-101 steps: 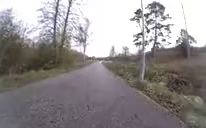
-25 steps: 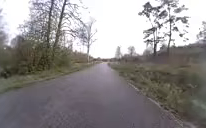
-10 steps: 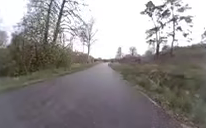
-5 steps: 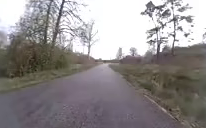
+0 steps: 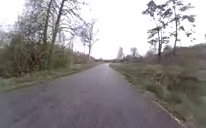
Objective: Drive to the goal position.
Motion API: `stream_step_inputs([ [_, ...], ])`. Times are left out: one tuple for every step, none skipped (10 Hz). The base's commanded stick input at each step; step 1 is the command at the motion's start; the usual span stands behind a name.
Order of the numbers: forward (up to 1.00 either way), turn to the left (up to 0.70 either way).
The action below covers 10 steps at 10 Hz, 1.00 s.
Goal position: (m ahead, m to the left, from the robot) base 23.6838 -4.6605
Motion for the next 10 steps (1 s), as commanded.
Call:
stream_step_inputs([
  [0.7, 0.0],
  [0.7, 0.0],
  [0.7, 0.0],
  [0.7, 0.0],
  [0.7, 0.0],
  [0.7, 0.0],
  [0.7, -0.27],
  [0.7, -0.27],
  [0.7, -0.27],
  [0.7, 0.0],
])
